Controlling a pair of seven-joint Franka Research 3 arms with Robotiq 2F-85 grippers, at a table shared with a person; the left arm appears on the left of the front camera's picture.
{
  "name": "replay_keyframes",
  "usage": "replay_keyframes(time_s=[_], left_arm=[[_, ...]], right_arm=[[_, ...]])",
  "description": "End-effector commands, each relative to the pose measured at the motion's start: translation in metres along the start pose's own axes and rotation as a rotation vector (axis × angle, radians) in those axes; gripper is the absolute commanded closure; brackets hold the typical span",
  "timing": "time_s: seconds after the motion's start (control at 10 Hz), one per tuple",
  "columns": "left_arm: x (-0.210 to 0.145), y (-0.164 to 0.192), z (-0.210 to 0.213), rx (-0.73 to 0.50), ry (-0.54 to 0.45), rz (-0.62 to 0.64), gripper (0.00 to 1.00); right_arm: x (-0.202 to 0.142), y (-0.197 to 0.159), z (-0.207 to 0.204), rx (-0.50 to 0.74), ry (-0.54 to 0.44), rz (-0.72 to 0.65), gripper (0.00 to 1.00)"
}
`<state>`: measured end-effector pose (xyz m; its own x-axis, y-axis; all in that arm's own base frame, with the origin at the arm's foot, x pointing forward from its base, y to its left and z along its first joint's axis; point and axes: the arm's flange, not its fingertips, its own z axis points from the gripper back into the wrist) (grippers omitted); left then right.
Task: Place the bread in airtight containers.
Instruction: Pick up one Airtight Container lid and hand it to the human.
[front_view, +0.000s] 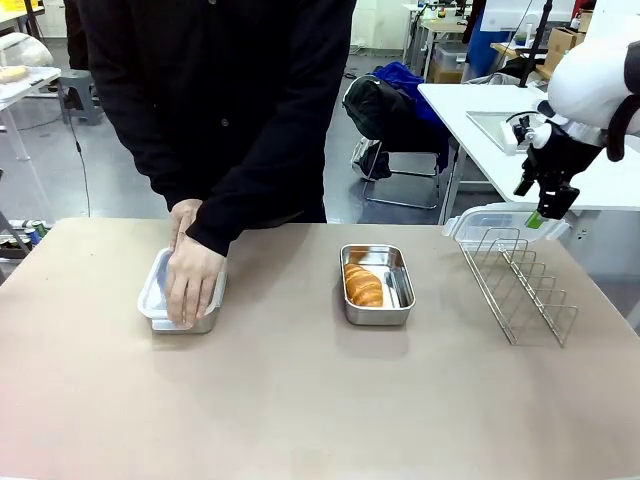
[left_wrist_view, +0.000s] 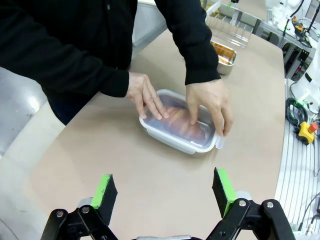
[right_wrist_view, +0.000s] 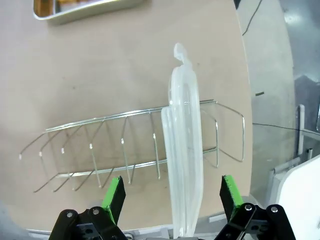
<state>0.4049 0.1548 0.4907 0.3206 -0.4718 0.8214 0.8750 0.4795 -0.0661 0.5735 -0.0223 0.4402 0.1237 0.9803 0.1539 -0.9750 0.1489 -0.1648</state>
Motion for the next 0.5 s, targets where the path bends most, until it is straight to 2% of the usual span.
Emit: replay_keyframes(time_s=[0.0,0.1,0.2,0.3,0.4], left_arm=[[0.0004,-0.0013,-0.0004,-0.002,-0.026,-0.021,0.0],[0.0004,-0.0013,-0.0004,-0.002,-0.026,-0.021,0.0],[0.0004,-0.0013,-0.0004,-0.002,-0.026,-0.021,0.0],[0.0004,-0.0013,-0.0004,-0.002,-0.026,-0.021,0.0],[0.0004,-0.0013,-0.0004,-0.002,-0.026,-0.021,0.0]], right_arm=[[0.0011,-0.0135,-0.0154,-0.053,0.027,0.046,0.0],[0.0018,-0.0155,-0.0203,-0.06,0.019,0.053,0.0],[0.0018,-0.016,-0.0212,-0.058,0.015,0.063,0.6],[0.0012,-0.0148,-0.0195,-0.057,0.016,0.061,0.6],[0.0009,-0.013,-0.0171,-0.062,0.02,0.063,1.0]])
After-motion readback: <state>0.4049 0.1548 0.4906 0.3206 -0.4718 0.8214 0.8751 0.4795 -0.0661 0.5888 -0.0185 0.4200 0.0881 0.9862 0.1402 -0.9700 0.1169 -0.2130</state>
